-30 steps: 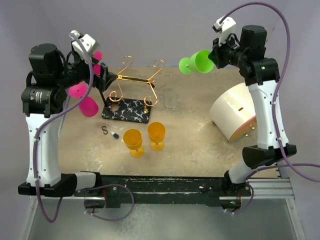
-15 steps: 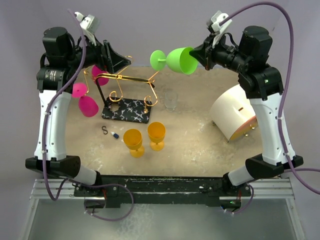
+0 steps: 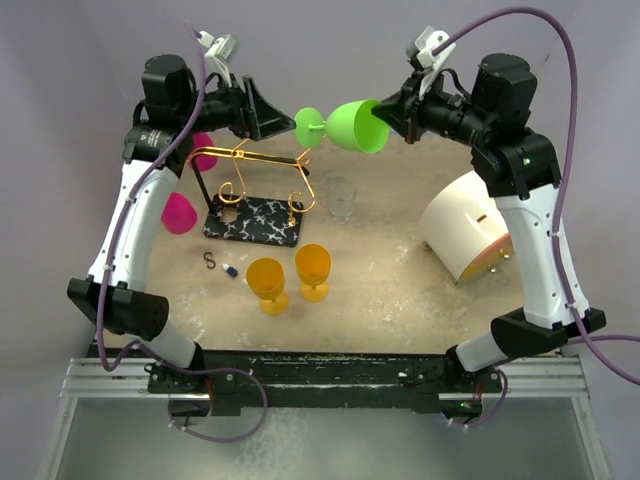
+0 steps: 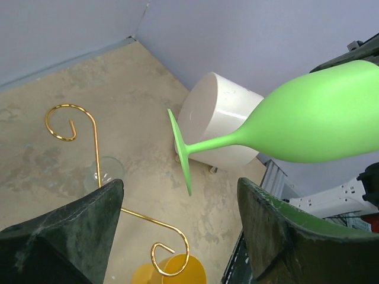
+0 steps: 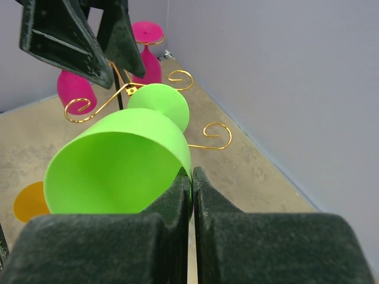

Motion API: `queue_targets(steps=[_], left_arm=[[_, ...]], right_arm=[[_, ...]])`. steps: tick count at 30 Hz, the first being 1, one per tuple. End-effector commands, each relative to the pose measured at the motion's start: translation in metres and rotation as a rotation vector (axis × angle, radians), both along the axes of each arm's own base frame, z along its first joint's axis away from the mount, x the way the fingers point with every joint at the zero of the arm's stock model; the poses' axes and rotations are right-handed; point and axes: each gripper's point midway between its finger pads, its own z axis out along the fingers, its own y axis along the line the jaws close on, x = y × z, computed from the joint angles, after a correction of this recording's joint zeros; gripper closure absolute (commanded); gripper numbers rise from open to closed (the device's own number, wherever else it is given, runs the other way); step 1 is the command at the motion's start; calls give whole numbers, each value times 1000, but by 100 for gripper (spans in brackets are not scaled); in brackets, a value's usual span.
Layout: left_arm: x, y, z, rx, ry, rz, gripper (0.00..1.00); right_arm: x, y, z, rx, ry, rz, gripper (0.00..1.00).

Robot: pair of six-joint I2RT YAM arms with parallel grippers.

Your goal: Place the wine glass upside down on the wine glass rack

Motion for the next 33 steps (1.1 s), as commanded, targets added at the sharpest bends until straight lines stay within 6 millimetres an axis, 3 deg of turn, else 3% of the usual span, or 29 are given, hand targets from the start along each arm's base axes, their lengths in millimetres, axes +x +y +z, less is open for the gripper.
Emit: queue_targets(steps=[1, 9, 14, 22, 27, 33], left_arm=[[-2, -17, 5, -39, -2, -47, 23], [4, -34, -14, -35, 54, -70, 42], [6, -38, -22, -26, 78, -71, 60], [6, -43, -31, -6, 95, -65, 78], [4, -42, -30, 1, 83, -56, 100], [1, -38, -24, 8, 57, -35, 100]], right_arm=[[-11, 3, 21, 24, -80, 36, 100], [-12, 3, 12, -5, -79, 40, 100], [-11, 2, 9, -20, -86, 28, 100], [-11, 2, 6, -29, -84, 28, 100], [-10, 1, 4, -34, -84, 21, 100], [-15, -1, 0, -56, -87, 34, 92]])
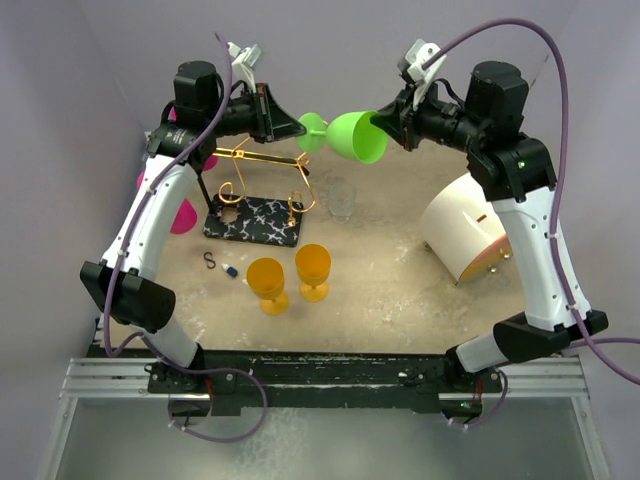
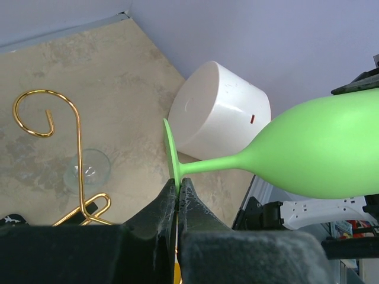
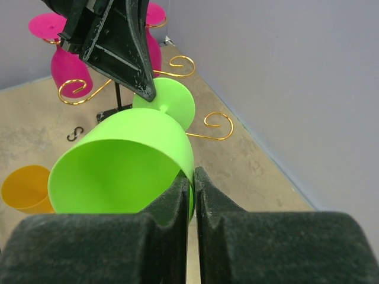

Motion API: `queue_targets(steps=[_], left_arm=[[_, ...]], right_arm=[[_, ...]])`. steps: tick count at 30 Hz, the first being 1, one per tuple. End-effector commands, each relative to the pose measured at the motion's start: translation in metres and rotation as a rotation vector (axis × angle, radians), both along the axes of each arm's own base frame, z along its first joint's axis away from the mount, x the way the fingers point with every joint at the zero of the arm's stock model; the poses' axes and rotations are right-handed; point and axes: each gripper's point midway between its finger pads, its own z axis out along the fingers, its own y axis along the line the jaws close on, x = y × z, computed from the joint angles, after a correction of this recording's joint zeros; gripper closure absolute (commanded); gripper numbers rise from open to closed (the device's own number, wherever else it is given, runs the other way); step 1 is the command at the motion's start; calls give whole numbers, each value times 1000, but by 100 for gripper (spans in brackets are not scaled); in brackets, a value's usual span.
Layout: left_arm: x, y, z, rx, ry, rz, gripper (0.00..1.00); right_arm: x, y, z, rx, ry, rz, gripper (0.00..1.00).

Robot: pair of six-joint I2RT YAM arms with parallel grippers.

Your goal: Place the wine glass upside down on the wine glass rack

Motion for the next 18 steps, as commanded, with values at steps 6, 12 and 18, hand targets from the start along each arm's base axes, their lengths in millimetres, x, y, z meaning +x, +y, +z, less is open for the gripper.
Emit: queue_targets(steps=[6, 12, 18], left_arm=[[-16, 7, 19, 13, -90, 19, 100], [-17, 18, 23, 34, -119, 70, 100], [-10, 44, 29, 31, -127, 139, 100]], right_arm=[[-17, -7, 12, -30, -79, 8, 71], [-22, -13, 8, -61, -90, 2, 28], [-29, -20, 7, -94, -105, -7, 9]])
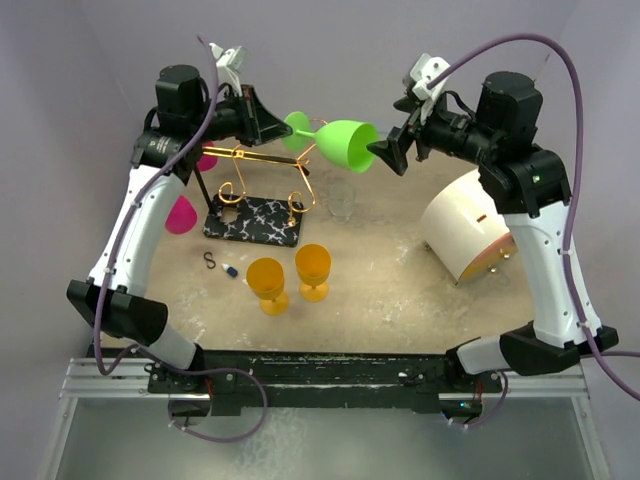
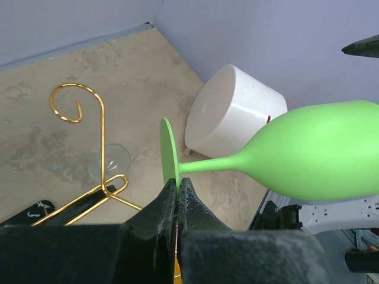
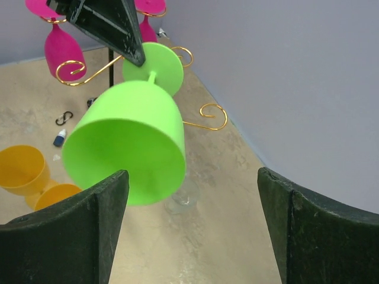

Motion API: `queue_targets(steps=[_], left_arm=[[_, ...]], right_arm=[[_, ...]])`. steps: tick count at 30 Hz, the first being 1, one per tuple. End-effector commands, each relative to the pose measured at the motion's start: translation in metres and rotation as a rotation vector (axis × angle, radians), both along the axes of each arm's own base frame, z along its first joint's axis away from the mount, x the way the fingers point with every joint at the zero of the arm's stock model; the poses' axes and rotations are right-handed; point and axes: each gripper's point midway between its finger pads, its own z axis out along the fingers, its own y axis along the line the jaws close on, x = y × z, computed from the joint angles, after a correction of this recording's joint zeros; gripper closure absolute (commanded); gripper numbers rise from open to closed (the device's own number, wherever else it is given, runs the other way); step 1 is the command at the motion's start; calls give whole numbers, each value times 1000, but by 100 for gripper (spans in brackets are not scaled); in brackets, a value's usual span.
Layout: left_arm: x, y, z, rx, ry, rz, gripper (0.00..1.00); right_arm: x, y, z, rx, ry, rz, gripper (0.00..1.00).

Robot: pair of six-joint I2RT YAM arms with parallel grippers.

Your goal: Place the wine glass upside down on the wine glass rack

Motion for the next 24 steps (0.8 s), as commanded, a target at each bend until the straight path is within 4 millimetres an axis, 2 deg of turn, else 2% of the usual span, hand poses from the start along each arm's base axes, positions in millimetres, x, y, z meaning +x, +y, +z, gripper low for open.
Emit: queue_targets(steps=[1, 8, 14, 19, 24], left_arm=[[0, 30, 25, -9, -85, 82, 100], [12, 94, 38, 18, -149, 272, 100], [17, 146, 58, 214, -357, 522, 100], [21, 185, 72, 372, -458, 697, 100], [26, 220, 98, 453, -525, 884, 100]], right_arm=[[-12, -9, 10, -24, -57, -13, 8], [-15, -18, 6, -27, -55, -60, 6], [-15, -25, 3, -15, -49, -79, 6], [-13, -29, 1, -2, -45, -92, 5], [-15, -31, 0, 14, -40, -75, 5]])
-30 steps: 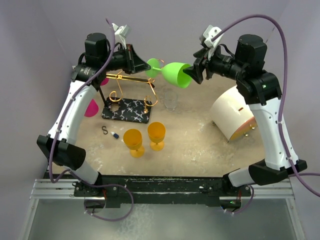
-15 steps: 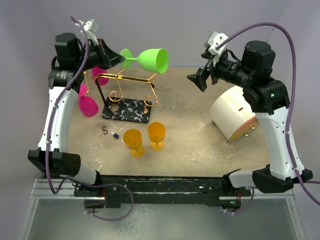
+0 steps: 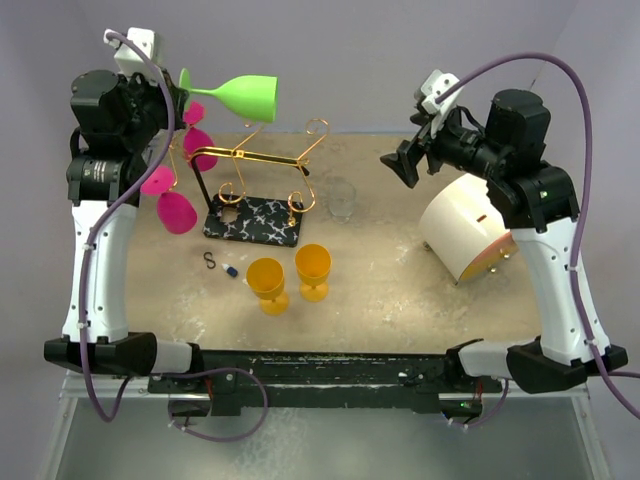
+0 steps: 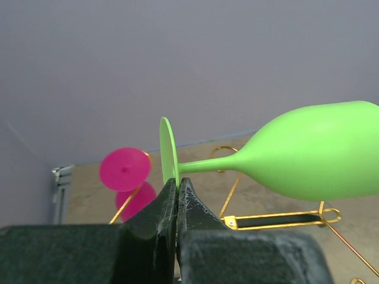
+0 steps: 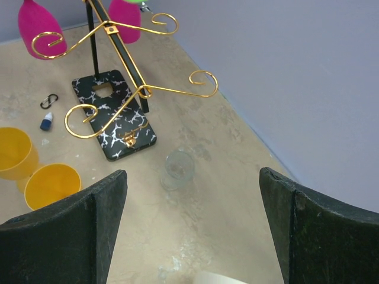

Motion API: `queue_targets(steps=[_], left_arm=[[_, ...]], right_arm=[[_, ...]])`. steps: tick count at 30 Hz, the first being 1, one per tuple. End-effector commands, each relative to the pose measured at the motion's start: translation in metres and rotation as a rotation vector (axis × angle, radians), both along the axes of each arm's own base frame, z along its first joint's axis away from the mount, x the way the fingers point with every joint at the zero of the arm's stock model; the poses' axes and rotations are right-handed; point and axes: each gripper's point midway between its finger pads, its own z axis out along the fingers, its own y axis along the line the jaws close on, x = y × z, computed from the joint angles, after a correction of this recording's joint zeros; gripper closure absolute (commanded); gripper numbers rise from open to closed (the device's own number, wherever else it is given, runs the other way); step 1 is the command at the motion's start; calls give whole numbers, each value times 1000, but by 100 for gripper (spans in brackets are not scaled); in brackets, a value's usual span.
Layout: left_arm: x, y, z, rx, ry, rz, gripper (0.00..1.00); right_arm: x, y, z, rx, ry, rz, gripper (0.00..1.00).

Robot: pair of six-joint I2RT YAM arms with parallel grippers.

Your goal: Place the wine glass upside down on the wine glass rack

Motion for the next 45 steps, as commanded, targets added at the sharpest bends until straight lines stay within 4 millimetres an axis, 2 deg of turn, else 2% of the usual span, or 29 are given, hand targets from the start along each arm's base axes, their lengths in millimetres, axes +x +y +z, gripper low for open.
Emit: queue_targets(steps=[1, 10, 14, 17, 22, 26, 30, 36, 39, 45], left_arm=[[3, 44, 45, 110, -144, 229, 100], [25, 79, 80, 266, -287, 413, 100], [37, 89, 93, 369, -337, 478, 100], [49, 86, 98, 460, -366, 514, 100], [73, 55, 95, 674, -408, 543, 100], [94, 39, 84, 825, -397, 560, 100], [113, 39, 70, 949, -358, 595, 100], [138, 28, 29, 1070, -273, 512, 100], [144, 22, 7, 1117, -229, 448, 100], [144, 6, -24, 1197, -192, 314, 100]], right_arm=[[-8, -3, 23, 48, -69, 13, 5], [-13, -14, 26, 60, -83, -3, 5], [-14, -19, 28, 69, -86, -11, 5], [-13, -22, 27, 72, -81, -15, 5], [-12, -23, 26, 81, -72, -9, 5], [-13, -25, 25, 86, -69, -11, 5], [-15, -28, 25, 87, -72, -19, 5], [-16, -29, 24, 89, -69, -17, 5], [-16, -29, 22, 91, -64, -16, 5], [-16, -30, 22, 95, -61, -14, 5]])
